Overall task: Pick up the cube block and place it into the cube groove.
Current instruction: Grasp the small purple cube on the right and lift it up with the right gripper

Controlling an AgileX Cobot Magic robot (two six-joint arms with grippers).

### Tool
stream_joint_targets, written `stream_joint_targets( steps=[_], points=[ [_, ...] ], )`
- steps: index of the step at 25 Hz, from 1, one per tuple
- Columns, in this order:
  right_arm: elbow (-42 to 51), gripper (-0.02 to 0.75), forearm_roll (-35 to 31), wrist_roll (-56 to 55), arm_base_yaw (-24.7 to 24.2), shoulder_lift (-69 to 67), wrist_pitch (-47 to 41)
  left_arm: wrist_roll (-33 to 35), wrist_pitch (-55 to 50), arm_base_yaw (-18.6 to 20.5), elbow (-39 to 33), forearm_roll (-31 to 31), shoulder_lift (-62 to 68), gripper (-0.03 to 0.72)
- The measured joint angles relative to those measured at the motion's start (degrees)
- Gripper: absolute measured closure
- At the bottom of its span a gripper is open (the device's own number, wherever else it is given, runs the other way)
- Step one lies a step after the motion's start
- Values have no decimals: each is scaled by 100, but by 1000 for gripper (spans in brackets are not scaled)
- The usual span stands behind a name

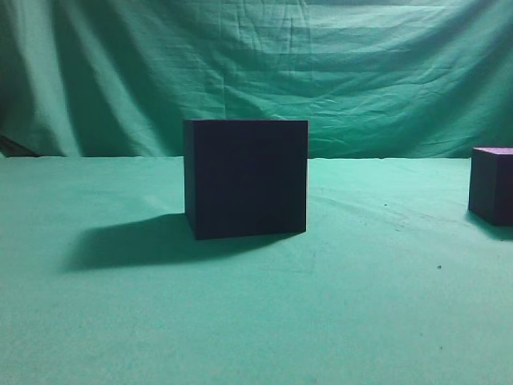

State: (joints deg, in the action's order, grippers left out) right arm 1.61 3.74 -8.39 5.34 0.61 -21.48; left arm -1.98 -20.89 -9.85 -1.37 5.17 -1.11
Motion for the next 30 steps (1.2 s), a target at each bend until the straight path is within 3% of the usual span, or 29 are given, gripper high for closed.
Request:
stream_joint_targets(
  steps=[13,20,22,26,30],
  points=[
    [0,692,0,-13,0,0,120,0,0,0,0,0,0,688],
    [0,692,-403,-39,0,0,2138,0,0,0,0,0,0,688],
    [-15,692,-428,-67,0,0,2353,0,0,0,0,0,0,688],
    [-781,692,-436,-35,0,-354,1262,0,0,0,0,0,0,688],
    [-1833,692,-557,-92,0,-1625,-80,0,0,0,0,0,0,688]
  ],
)
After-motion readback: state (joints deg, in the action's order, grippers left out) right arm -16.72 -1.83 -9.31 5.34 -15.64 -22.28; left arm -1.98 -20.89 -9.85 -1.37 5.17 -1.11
